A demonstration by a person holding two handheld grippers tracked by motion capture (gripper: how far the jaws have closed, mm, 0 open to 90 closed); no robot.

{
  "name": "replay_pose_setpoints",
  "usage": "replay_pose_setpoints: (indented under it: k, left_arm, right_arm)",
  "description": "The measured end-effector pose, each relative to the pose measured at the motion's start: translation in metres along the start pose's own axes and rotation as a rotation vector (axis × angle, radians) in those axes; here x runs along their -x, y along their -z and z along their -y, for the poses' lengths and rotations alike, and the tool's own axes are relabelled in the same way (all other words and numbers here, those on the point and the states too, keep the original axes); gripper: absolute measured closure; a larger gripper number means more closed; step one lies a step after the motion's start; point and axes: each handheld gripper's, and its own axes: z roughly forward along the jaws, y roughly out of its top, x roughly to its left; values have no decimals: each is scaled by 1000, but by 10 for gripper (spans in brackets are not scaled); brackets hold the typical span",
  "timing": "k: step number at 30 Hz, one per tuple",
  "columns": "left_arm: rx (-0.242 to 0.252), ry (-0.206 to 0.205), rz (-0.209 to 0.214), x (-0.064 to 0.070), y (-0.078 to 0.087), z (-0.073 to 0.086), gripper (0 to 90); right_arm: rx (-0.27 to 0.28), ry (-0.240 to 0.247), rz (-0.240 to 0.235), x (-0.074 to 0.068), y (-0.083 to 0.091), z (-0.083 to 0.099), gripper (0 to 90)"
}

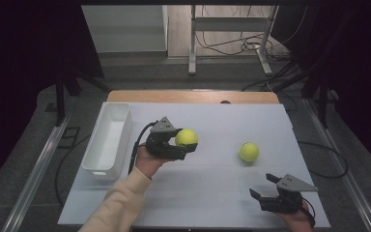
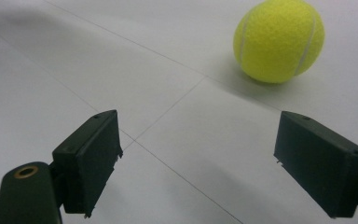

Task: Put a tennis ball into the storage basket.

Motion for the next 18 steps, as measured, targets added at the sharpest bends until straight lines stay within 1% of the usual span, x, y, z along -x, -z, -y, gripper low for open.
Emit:
replay_pose_setpoints:
  k: [7, 12, 18]
  left_arm:
    - [9, 9, -13, -5, 7, 0, 262]
    - [12, 6, -24, -8, 13, 0, 262]
    - [23, 12, -35, -13, 22, 0, 262]
  right_arm:
    - [2, -4, 1, 0, 0, 0, 150]
    - [0, -4, 1, 0, 0, 0, 150]
    - [5, -2, 8, 0, 1, 0, 150]
